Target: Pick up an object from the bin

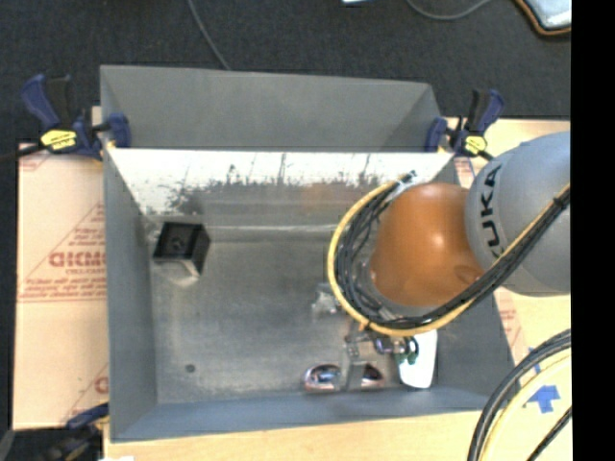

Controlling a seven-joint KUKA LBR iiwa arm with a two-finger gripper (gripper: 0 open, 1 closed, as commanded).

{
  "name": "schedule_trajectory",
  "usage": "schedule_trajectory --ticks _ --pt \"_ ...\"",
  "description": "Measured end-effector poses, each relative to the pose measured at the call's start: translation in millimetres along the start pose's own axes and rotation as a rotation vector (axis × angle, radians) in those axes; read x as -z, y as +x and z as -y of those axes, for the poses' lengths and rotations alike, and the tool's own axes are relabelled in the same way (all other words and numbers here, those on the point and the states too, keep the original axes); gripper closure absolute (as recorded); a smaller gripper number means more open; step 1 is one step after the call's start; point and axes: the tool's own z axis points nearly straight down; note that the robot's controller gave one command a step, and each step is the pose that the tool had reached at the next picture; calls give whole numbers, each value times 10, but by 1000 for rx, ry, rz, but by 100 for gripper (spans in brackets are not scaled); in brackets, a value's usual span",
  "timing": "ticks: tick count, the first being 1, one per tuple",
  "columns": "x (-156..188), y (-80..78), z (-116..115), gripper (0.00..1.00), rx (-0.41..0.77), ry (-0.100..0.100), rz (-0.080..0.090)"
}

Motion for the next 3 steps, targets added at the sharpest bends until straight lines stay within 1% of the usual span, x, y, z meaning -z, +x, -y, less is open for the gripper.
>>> schedule_trajectory --ticks 1,2,3 --pt "-401 -297 1143 0 34 5 -9" --pt "-670 -22 3 0 8 -2 23" --pt "-700 -403 1064 100 -45 8 1"
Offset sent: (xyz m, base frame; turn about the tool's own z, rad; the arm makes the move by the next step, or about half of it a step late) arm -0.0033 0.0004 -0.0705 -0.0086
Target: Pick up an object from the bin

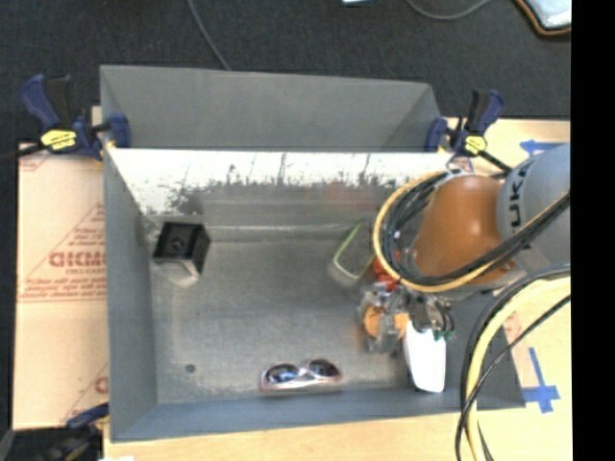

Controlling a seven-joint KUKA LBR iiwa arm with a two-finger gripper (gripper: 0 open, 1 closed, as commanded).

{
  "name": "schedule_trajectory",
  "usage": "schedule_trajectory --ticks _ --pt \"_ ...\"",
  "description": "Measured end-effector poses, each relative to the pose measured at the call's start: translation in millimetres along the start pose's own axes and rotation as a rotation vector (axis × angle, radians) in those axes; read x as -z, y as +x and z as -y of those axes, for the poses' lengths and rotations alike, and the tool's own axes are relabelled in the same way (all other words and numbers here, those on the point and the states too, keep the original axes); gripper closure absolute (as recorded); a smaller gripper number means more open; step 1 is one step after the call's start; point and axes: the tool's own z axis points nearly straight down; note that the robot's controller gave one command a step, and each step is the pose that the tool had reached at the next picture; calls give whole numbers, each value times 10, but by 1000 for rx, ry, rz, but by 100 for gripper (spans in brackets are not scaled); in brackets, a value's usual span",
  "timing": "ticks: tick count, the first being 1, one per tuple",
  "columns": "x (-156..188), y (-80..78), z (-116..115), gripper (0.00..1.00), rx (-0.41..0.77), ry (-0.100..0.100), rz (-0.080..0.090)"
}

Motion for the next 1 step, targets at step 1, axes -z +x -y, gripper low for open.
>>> schedule_trajectory --ticks 1 --pt "-1 0 -1 100 -1 0 0"
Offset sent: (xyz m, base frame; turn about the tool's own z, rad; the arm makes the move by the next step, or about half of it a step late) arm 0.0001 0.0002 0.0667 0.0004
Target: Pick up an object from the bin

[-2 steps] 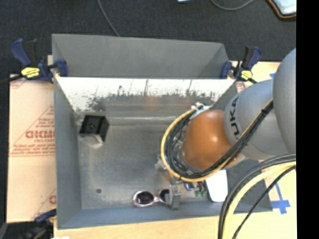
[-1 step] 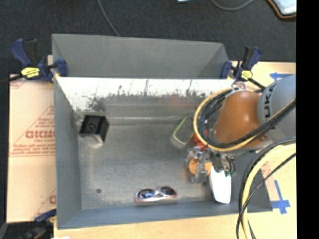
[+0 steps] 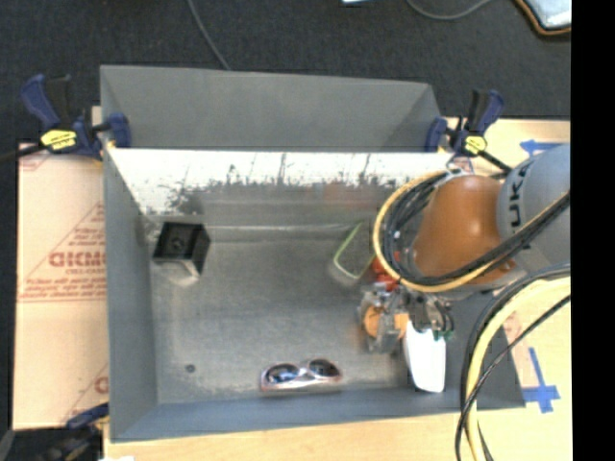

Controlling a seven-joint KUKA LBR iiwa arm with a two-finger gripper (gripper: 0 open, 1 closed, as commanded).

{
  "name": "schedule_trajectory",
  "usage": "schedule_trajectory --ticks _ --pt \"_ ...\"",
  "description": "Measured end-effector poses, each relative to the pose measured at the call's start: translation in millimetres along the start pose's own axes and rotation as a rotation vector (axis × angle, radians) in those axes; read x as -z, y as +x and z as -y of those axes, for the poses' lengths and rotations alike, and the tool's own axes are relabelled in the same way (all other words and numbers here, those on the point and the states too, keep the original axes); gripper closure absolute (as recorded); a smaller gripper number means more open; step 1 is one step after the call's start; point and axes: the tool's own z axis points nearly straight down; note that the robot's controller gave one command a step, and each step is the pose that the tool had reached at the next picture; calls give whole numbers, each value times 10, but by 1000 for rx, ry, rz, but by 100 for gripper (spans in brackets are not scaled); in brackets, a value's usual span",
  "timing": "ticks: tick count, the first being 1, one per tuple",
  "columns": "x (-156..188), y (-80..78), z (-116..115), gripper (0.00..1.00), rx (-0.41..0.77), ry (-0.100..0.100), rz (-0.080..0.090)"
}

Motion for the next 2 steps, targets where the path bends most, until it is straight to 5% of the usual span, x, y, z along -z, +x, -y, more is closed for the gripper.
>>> schedule_trajectory --ticks 2 --pt "632 -4 7 100 -2 1 -1"
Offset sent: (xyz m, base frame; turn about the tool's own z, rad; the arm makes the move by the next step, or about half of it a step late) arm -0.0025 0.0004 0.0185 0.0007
